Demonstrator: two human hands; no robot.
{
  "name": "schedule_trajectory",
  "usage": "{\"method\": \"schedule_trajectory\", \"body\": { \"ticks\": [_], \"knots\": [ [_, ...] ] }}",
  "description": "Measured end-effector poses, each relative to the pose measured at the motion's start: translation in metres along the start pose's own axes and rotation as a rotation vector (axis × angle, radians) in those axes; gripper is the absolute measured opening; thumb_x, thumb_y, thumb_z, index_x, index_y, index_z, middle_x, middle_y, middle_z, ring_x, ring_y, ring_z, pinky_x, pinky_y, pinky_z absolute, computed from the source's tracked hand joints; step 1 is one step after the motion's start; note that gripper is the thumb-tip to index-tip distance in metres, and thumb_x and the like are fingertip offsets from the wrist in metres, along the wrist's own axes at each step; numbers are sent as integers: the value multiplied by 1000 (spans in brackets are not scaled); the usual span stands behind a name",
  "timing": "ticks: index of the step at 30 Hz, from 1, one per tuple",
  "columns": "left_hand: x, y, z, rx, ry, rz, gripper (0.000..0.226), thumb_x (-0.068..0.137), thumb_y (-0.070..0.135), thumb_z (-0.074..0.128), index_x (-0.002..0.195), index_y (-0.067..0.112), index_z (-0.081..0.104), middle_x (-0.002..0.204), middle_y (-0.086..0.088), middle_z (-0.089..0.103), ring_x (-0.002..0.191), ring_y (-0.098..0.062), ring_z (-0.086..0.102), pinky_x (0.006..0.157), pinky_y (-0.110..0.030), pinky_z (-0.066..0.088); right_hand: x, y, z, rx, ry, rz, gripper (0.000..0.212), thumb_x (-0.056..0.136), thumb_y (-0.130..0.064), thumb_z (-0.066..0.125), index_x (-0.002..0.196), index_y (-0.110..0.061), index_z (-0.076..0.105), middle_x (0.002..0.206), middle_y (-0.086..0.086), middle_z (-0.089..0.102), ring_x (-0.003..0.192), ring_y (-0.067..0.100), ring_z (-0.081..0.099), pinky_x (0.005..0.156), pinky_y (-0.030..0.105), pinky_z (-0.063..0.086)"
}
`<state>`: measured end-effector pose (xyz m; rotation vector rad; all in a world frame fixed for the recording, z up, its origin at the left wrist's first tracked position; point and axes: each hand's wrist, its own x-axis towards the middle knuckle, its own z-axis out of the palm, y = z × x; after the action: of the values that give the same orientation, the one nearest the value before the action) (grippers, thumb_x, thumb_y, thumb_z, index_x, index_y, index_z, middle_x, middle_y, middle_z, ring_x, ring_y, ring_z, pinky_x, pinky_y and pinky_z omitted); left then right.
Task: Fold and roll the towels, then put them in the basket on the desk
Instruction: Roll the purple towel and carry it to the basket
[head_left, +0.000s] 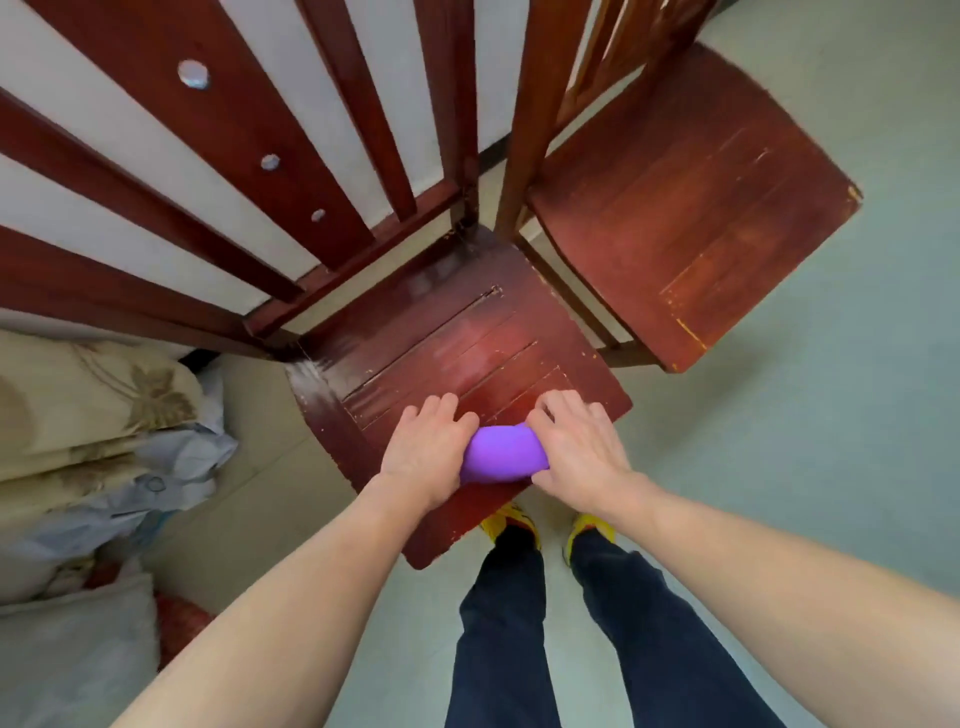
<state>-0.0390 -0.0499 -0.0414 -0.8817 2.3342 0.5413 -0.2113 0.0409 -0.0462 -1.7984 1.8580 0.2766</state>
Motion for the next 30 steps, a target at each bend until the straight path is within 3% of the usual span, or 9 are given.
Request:
{"method": "schedule_trajectory", "body": {
  "ticks": [5,10,15,23,30],
  "knots": [
    [-37,54,-54,20,120,116,42,78,14,56,118,19,45,112,-2,55,107,-28,53,84,-39,36,-83,37,-43,95,76,60,54,67,-31,70,117,-19,55,113,-1,62,108,25,58,84,40,42],
    [-49,139,-112,126,223,246,45,73,19,61,116,19,50,102,-2,58,95,-30,57,75,-39,36,-170,86,-80,70,239,197,65,52,-33,80,112,-19,61,104,0,67,94,25,65,71,37,49],
    [-52,251,-157,353,336,402,59,37,14,79,92,19,58,75,-1,57,64,-26,56,54,-33,39,-270,146,-107,58,378,350,63,46,-31,82,105,-19,63,104,2,66,93,27,65,68,39,53],
    [-67,507,-208,502,526,692,59,38,12,77,94,19,63,76,-3,57,65,-27,58,55,-32,45,-486,280,-113,28,562,607,66,48,-33,79,107,-23,54,105,0,64,89,26,64,66,37,51],
    [-72,724,-250,639,606,948,55,41,11,76,94,17,61,80,-4,59,67,-26,58,57,-33,46,-655,384,-120,-11,681,926,54,53,-24,73,105,-20,60,105,-3,63,94,25,61,71,38,47]
  ]
}}
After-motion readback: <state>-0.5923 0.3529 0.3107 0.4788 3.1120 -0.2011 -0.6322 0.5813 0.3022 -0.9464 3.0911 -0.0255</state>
